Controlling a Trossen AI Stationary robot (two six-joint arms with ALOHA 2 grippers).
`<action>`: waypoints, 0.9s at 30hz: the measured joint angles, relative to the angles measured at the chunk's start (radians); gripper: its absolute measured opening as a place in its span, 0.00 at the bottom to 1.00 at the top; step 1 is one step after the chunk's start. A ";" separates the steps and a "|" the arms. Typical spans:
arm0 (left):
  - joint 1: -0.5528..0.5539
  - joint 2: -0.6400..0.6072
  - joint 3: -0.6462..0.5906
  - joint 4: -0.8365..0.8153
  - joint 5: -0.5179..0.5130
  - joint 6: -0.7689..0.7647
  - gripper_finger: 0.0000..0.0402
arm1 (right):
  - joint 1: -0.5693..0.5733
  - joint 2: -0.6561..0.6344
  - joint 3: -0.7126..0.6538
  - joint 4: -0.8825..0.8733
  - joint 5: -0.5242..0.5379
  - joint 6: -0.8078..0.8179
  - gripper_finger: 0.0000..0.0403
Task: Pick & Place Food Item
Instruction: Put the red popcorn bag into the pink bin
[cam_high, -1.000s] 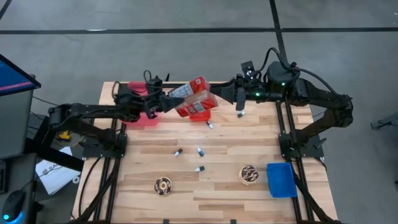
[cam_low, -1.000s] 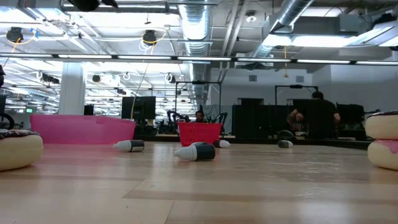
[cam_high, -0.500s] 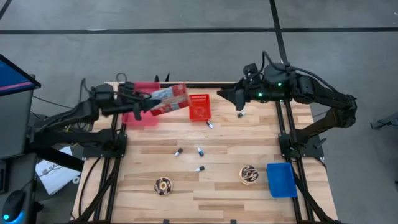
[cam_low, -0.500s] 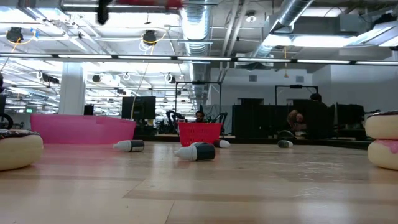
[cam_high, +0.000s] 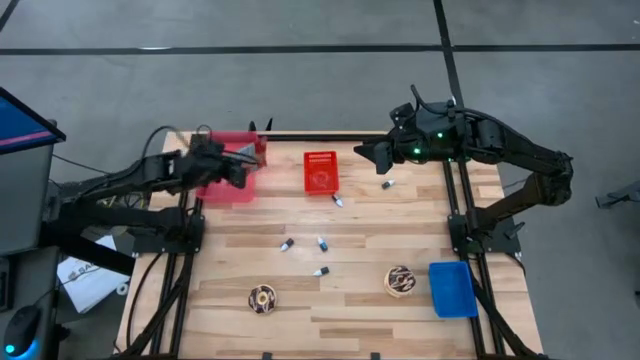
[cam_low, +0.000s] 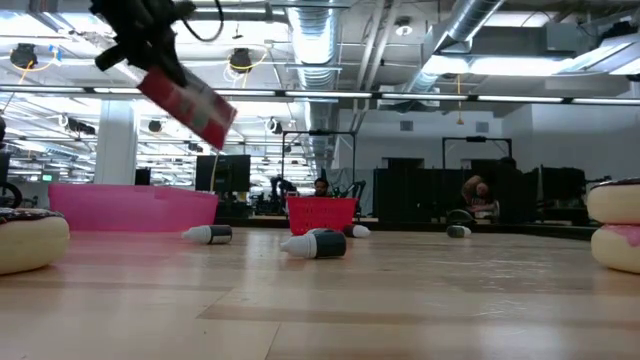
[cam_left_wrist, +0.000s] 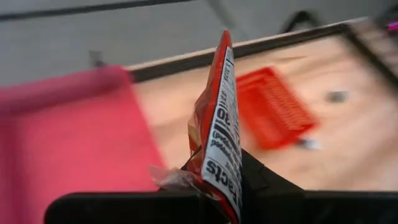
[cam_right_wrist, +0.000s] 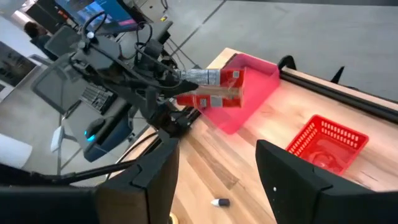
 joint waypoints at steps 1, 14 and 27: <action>0.011 0.038 0.029 -0.054 -0.028 -0.002 0.03 | -0.004 0.000 0.000 -0.001 0.000 0.001 0.50; 0.237 0.391 0.296 -0.658 -0.152 0.272 0.02 | -0.016 0.000 0.000 -0.063 0.014 -0.024 0.49; 0.290 0.652 0.287 -0.340 -0.310 0.777 0.02 | -0.014 0.000 0.000 -0.099 0.039 -0.072 0.48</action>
